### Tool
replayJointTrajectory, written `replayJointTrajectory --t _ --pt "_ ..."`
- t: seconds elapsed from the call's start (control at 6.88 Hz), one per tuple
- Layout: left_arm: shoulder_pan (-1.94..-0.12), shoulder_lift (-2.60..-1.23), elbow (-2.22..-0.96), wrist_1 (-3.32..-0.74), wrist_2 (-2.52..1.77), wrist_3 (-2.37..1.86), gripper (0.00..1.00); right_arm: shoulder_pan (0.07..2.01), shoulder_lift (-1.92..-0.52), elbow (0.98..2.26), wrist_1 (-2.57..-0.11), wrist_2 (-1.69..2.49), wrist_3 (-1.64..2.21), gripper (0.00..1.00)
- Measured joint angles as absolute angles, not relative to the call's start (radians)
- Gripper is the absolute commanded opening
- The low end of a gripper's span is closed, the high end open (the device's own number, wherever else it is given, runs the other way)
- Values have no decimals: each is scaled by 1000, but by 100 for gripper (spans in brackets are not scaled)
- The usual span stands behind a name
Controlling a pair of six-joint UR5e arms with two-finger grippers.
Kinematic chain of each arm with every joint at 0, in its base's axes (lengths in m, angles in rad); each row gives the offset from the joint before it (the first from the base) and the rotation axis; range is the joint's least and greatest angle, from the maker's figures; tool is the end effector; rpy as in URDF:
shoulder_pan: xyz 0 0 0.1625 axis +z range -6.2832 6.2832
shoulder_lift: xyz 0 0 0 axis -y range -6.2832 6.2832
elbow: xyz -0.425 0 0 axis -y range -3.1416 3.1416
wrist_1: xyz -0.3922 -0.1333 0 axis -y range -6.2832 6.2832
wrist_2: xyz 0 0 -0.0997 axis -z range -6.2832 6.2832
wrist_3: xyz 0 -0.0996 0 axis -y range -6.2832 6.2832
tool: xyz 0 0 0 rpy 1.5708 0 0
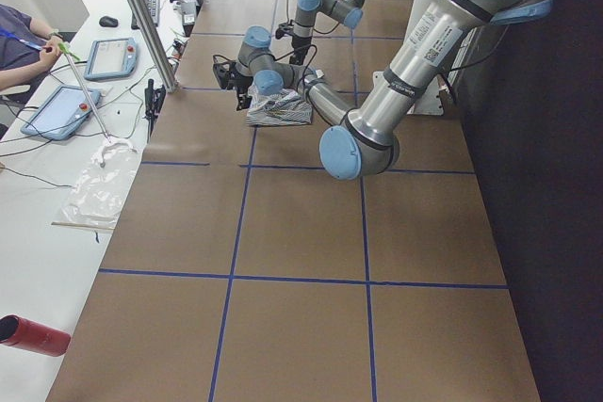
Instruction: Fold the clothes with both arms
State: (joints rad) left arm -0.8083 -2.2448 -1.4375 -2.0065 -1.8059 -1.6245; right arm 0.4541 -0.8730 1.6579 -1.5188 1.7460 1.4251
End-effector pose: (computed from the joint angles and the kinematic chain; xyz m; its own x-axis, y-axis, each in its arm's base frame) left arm 0.4299 -0.6094 0.2643 0.3557 -0.4479 -0.8203 0.5899 0.7884 -0.1747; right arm -0.5693 -0.4069 0.2026 0.6413 0.1540 0.7516 -0.2249 0.9744 -0.0077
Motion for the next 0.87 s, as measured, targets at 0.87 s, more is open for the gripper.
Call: replayJointTrajectory --t 0.87 --pt "-808 -2221 -1442 -2020 -1807 -1624 100 400 -896 1631 -1362 1734 909 57"
